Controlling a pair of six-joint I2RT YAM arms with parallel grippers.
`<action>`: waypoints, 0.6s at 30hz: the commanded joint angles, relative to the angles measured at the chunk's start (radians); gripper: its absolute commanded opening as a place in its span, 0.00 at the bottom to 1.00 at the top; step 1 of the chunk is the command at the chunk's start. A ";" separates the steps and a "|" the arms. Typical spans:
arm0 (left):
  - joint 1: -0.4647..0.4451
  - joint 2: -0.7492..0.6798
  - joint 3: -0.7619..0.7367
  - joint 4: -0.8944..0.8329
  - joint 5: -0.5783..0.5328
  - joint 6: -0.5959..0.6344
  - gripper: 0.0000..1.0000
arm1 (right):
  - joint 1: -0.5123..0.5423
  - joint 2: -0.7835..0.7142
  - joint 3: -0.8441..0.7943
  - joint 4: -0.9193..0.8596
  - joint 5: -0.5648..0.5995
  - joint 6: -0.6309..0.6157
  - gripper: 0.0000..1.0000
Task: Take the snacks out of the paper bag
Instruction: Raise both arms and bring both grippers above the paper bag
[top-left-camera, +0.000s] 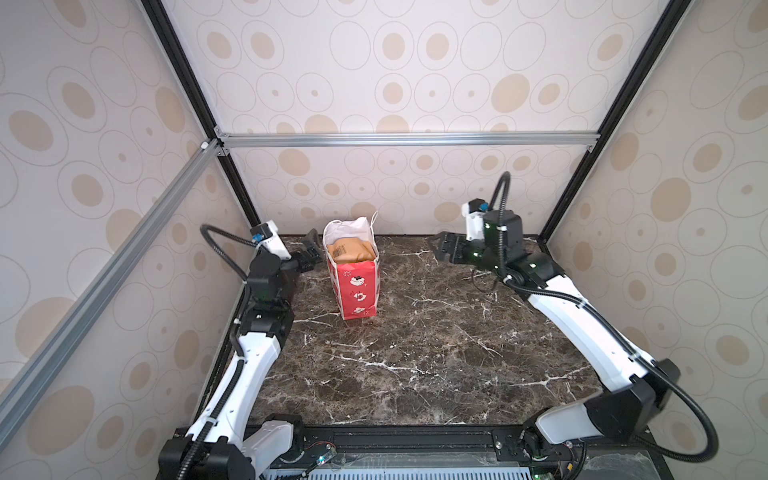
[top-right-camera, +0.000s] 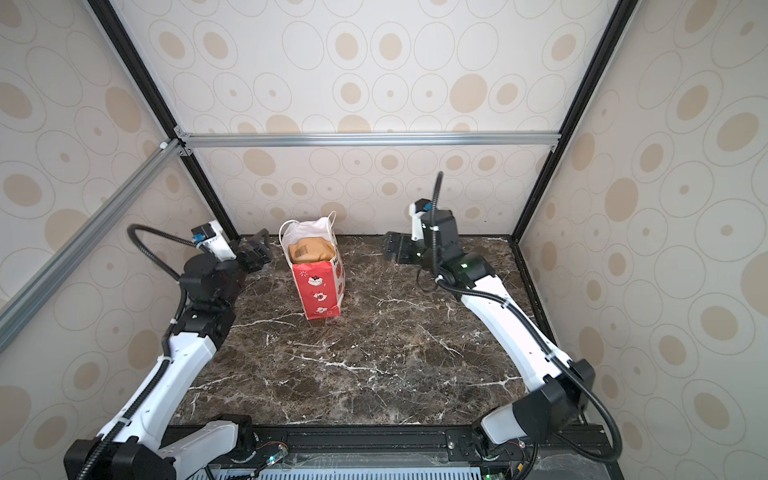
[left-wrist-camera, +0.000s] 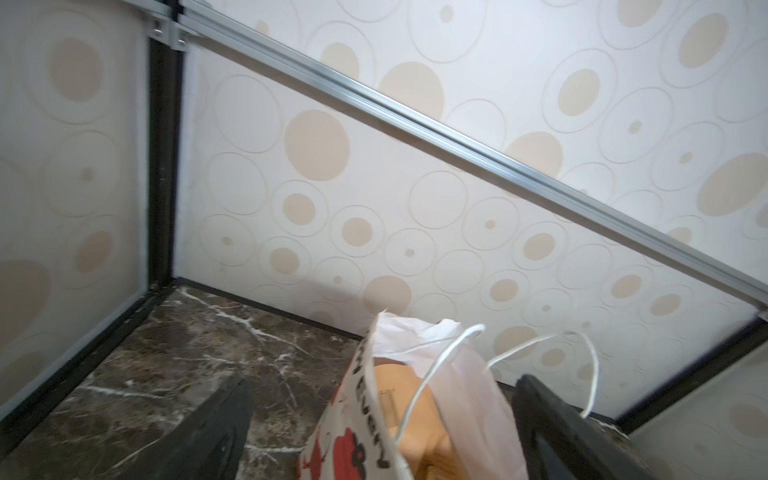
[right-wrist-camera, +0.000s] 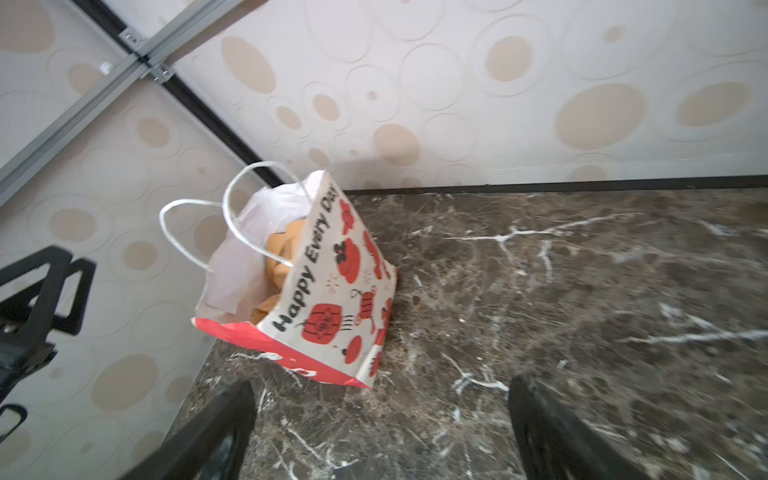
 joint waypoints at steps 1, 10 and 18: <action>-0.021 0.092 0.181 -0.330 0.147 0.000 0.95 | 0.039 0.126 0.150 -0.115 -0.089 0.019 0.98; -0.021 0.436 0.638 -0.617 0.179 0.222 0.83 | 0.064 0.448 0.463 0.036 -0.288 0.171 0.88; -0.021 0.525 0.718 -0.687 0.231 0.271 0.66 | 0.081 0.655 0.702 0.101 -0.354 0.286 0.81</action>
